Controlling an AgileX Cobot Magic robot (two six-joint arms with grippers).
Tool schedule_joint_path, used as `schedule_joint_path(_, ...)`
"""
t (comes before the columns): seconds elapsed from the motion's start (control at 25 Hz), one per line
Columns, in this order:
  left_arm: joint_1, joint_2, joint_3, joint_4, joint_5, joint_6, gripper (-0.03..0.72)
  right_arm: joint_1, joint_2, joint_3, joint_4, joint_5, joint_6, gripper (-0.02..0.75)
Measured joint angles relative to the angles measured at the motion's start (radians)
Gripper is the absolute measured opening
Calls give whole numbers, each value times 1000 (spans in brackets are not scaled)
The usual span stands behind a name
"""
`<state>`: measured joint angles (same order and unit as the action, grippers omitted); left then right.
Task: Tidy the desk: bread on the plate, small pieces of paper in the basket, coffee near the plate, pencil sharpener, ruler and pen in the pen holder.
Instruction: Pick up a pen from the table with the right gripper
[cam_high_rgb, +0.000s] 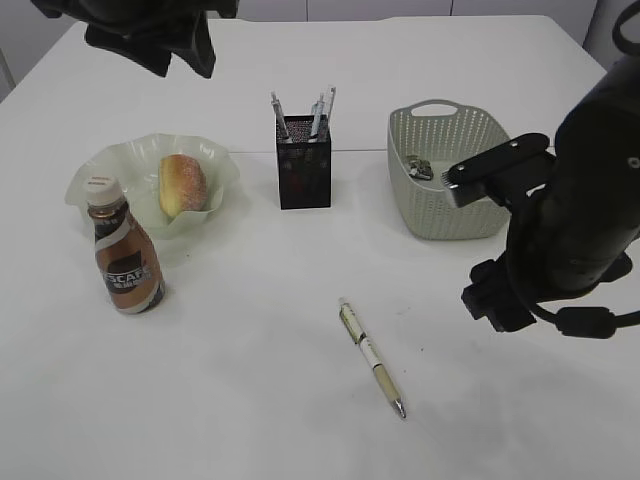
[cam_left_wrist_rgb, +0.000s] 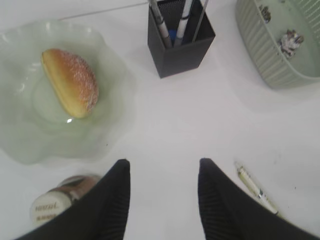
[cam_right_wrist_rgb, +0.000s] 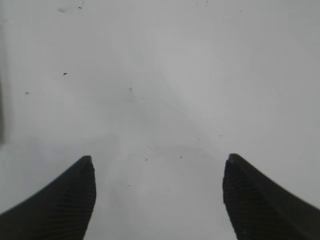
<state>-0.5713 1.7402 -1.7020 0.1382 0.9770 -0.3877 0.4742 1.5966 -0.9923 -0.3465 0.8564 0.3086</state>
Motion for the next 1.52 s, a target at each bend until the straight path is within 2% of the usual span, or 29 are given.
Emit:
schedule_joint_path(0.4, 0, -2, -121, -44, 254, 44, 328, 0, 0, -116, 268, 34, -128, 584)
schedule_joint_path(0.92, 0, -57, -156, -144, 275, 72, 306, 0, 0, -143, 500, 84, -184, 584)
schedule_joint_path(1.52, 0, -182, -158, -185, 282, 74, 300, 0, 3, -143, 530, 85, -186, 584)
